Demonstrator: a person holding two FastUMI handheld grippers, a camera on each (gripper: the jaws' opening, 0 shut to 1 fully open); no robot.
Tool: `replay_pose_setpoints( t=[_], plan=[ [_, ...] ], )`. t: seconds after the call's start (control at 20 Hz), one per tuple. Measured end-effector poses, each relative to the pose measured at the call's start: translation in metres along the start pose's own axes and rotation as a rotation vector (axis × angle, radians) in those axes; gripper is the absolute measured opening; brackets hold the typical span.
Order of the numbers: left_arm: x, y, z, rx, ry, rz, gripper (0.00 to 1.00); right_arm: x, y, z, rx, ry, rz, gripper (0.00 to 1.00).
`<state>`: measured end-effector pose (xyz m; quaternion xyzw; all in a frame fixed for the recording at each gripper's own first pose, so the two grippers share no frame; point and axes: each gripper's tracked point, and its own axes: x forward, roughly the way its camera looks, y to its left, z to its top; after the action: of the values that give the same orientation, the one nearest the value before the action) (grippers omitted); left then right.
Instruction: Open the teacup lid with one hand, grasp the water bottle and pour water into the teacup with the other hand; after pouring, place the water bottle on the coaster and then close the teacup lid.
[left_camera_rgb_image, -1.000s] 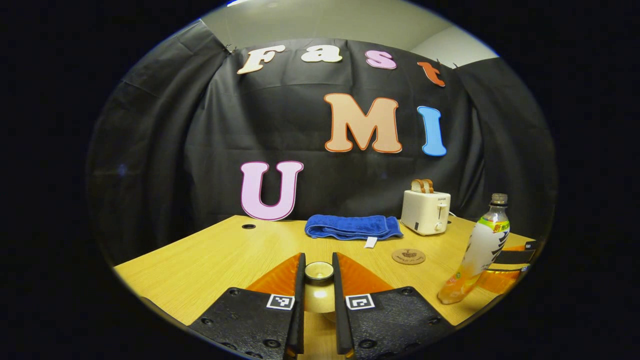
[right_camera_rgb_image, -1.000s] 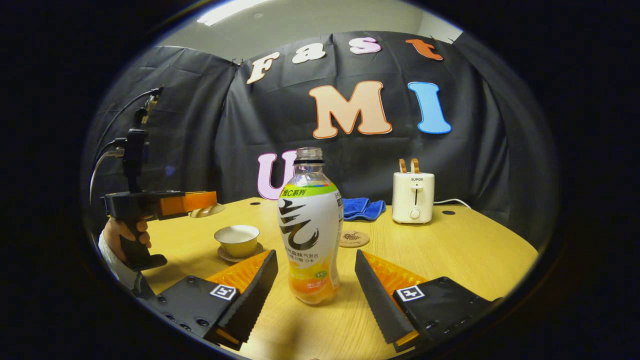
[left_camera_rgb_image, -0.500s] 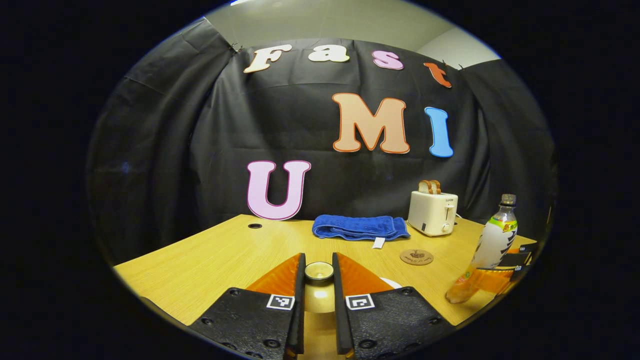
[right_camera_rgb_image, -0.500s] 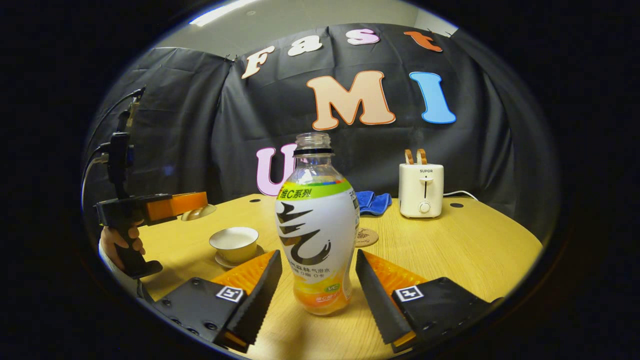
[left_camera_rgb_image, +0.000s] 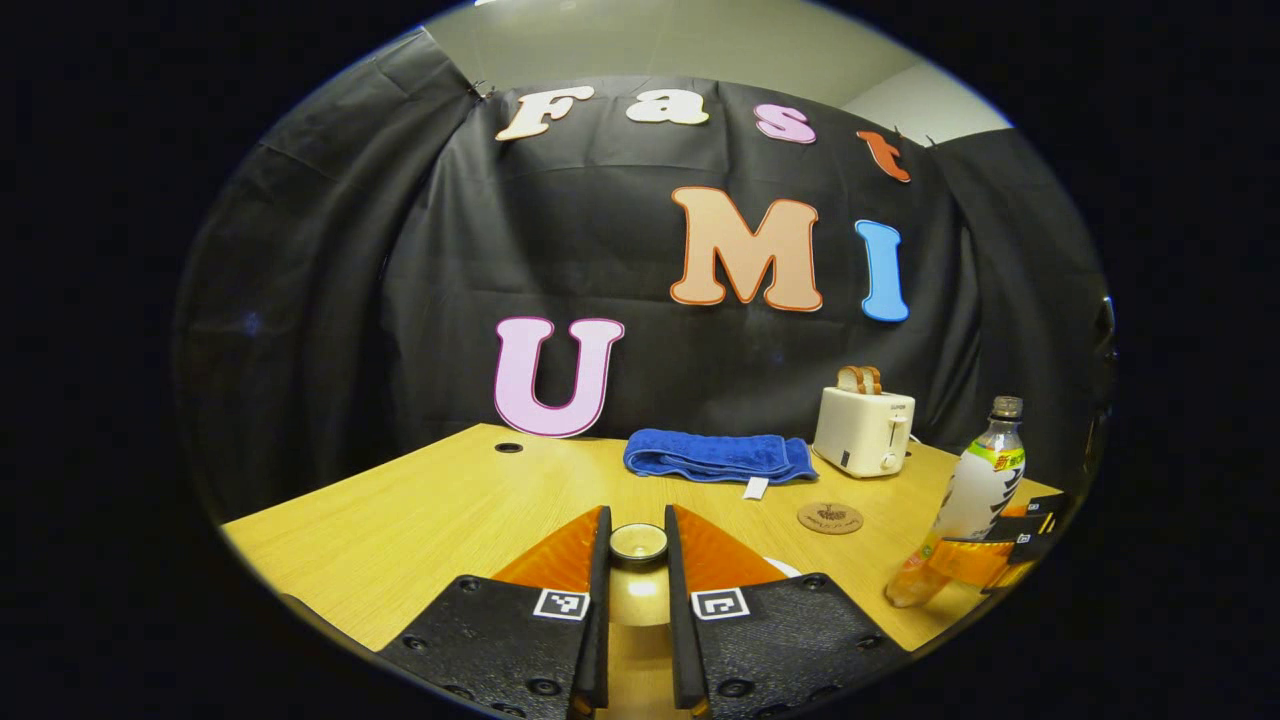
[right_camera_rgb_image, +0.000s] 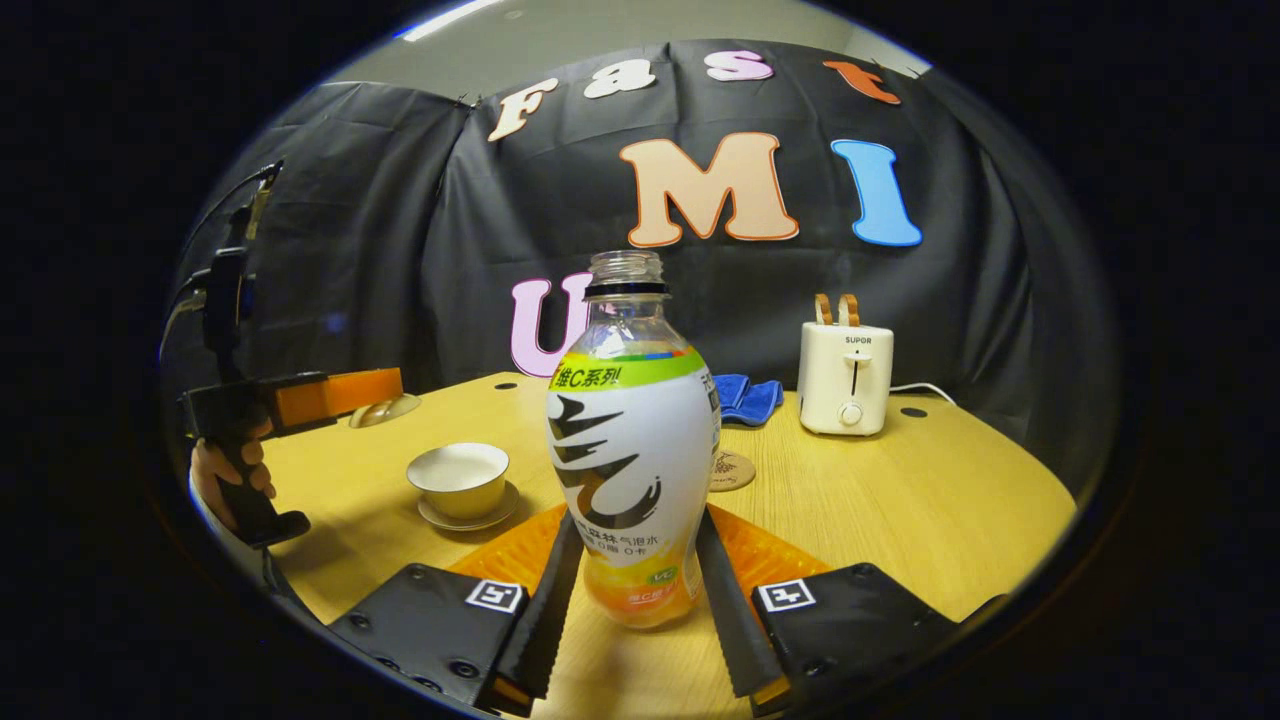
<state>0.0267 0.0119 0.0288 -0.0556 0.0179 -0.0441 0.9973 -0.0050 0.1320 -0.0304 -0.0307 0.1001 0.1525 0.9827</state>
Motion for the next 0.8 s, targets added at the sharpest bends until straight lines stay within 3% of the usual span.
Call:
replay_pose_setpoints(
  t=[0.45, 0.8],
  plan=[
    [-0.002, 0.008, 0.007, -0.008, -0.011, 0.013, 0.22, 0.037, -0.014, 0.025, -0.365, -0.03, -0.081, 0.7],
    [-0.009, 0.03, 0.028, -0.025, -0.055, 0.051, 0.22, 0.058, -0.001, 0.021, -0.644, -0.015, -0.091, 0.7]
  ],
)
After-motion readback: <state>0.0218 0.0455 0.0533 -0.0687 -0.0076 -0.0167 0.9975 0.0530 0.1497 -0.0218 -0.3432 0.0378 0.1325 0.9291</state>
